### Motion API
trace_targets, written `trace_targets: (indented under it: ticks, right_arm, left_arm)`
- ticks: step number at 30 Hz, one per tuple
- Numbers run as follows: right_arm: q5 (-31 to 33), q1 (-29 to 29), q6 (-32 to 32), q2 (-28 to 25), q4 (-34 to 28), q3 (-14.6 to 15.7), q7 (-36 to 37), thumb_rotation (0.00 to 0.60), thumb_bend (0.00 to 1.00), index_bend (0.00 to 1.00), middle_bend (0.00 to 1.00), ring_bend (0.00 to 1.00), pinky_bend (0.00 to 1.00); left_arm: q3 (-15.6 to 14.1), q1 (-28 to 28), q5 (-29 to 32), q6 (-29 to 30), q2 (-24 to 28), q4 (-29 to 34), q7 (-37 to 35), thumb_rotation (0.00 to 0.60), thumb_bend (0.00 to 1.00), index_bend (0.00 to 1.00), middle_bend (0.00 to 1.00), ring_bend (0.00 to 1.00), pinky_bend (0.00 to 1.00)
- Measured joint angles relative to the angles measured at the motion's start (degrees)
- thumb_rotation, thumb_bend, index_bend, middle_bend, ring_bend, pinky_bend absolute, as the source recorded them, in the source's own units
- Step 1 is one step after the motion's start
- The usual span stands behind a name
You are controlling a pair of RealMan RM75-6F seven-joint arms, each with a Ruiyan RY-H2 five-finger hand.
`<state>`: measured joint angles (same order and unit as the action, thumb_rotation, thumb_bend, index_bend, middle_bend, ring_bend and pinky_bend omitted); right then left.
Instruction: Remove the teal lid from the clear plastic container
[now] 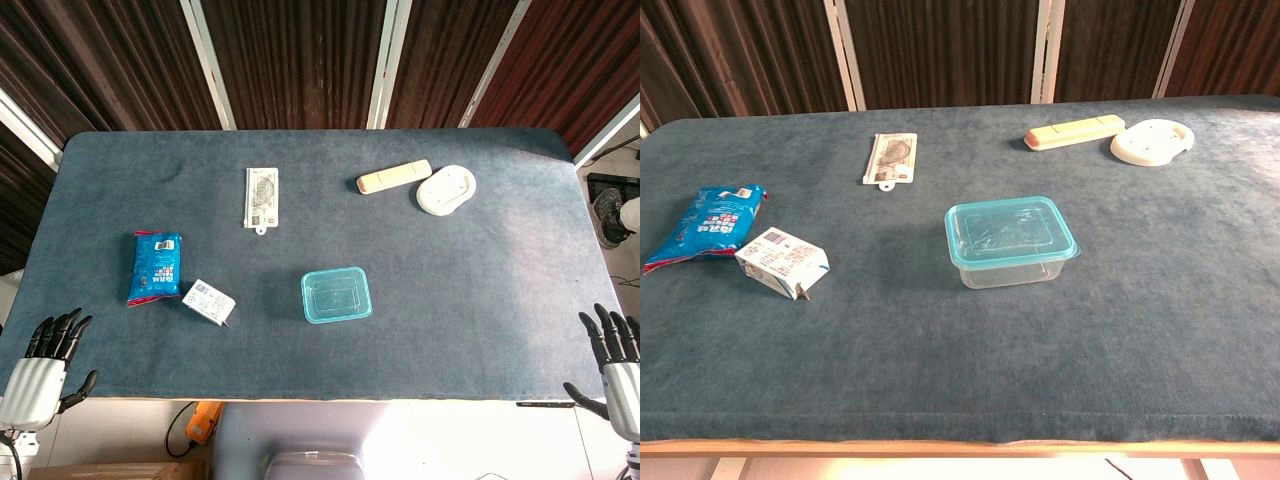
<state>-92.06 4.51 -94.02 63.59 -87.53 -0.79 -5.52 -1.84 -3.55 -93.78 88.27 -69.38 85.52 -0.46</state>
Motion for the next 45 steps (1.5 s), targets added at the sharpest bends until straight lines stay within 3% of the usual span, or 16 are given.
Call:
trace_targets:
  ticks: [5,9,13,18,27,37,45]
  right_arm:
    - [-0.20,-0.14,0.44,-0.07,-0.20,0.27,-0.26,0.600,0.08,0.00,0.00,0.00,0.00]
    - [0.16,-0.03,0.30,0.07,-0.28,0.14,-0.79,0.600,0.08,0.00,0.00,0.00,0.00]
    - [1.56,-0.06,0.74,0.46,-0.66,-0.39,-2.13,0.600,0.08,0.00,0.00,0.00,0.00]
    - [1.20,-0.30,1.30,0.25,-0.93,-0.17,-1.69,0.600,0.08,0.00,0.00,0.00,0.00]
    - [0.38,-0.45,1.62,-0.63,-1.04,0.48,0.09,0.600,0.08,0.00,0.00,0.00,0.00]
    - [-0.25,-0.30,1.18,-1.38,-0.90,0.78,1.93,0.600,0.08,0.00,0.00,0.00,0.00]
    - [-1.05,-0.33,1.34,-2.66,-0.93,1.43,4.77,0.600,0.08,0.00,0.00,0.00,0.00]
  left_arm:
    - [-0.84,-0.83,-2.69,-0.07,-0.48,-0.43,-2.99,0.600,0.29,0.00,0.00,0.00,0.01]
    - [-2.20,-3.51,-7.77,-1.02,-1.91,-1.72,-10.63,0.600,0.28,0.00,0.00,0.00,0.00]
    - [-2.71,-9.98,-14.56,-3.97,-6.12,-3.53,-18.87,0.600,0.25,0.00,0.00,0.00,0.00]
    - [-1.71,-16.87,-15.81,-10.42,-10.86,-2.29,-21.68,0.600,0.23,0.00,0.00,0.00,0.00]
    - [5.16,-25.52,-8.12,-22.59,-22.90,-1.56,-12.59,0.600,0.23,0.00,0.00,0.00,0.00]
    - [11.31,-32.06,2.10,-29.86,-33.58,-11.49,-6.94,0.564,0.22,0.00,0.00,0.00,0.00]
    - [13.61,-35.82,7.43,-33.04,-38.59,-17.40,-4.52,0.572,0.22,0.00,0.00,0.00,0.00]
